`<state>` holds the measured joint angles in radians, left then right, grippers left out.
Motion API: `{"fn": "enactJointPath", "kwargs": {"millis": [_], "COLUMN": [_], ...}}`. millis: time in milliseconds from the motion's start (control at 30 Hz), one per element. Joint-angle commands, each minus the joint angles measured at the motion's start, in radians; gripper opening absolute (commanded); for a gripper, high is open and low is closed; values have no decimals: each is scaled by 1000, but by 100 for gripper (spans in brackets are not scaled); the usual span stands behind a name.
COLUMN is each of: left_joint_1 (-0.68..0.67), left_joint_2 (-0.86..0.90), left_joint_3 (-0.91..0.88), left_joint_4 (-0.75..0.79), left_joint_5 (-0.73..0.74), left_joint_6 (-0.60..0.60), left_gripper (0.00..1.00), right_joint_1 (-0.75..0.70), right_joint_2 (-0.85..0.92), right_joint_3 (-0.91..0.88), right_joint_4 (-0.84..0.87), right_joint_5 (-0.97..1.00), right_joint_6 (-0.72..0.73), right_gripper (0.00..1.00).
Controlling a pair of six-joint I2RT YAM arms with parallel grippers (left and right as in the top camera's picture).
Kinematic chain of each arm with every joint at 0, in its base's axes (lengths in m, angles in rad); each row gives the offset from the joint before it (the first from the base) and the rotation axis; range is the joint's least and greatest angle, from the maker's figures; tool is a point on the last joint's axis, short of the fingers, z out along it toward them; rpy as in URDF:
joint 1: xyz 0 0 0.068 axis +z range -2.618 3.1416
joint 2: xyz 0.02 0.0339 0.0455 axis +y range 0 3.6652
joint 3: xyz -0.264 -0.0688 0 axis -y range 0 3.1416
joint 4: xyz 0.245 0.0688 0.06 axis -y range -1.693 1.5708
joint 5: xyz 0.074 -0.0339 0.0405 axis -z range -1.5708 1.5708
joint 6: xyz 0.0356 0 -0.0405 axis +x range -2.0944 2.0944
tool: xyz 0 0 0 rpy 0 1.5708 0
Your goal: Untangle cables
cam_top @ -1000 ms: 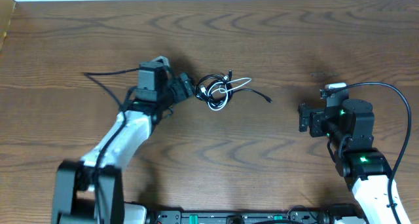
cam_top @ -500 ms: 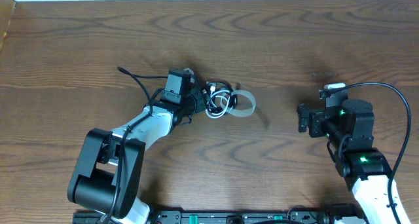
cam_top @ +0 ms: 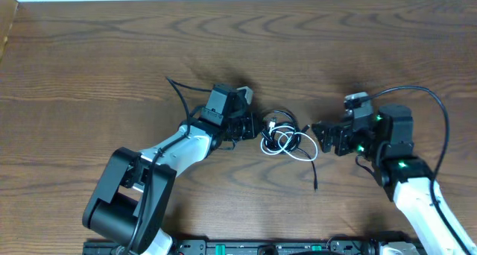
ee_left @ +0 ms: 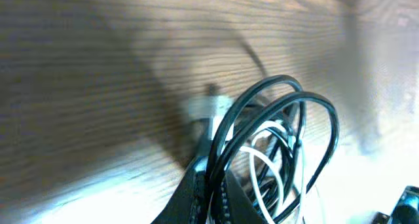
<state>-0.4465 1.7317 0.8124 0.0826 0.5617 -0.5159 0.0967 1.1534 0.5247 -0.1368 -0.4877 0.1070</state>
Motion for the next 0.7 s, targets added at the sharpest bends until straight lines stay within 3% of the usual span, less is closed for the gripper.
{"fn": "enactJointPath", "kwargs": {"millis": [0, 167, 300, 467, 667], "left_joint_1": [0, 0, 0, 0, 0], "left_joint_2": [3, 3, 3, 3, 4], "left_joint_3": [11, 11, 11, 11, 11], "left_joint_4": [10, 10, 10, 7, -42], "left_joint_5": [34, 101, 101, 101, 51], "left_joint_6": [-10, -14, -14, -13, -12], "left_gripper": [8, 8, 8, 8, 7], "right_joint_1": [54, 115, 158, 198, 225], "right_joint_2": [56, 125, 191, 261, 343], "right_joint_3": [19, 19, 19, 19, 19], "right_joint_4": [18, 36, 75, 135, 161], "right_joint_5": [-89, 45, 52, 94, 141], "right_joint_6": [13, 87, 123, 193, 262], "right_gripper": [87, 83, 78, 65, 61]}}
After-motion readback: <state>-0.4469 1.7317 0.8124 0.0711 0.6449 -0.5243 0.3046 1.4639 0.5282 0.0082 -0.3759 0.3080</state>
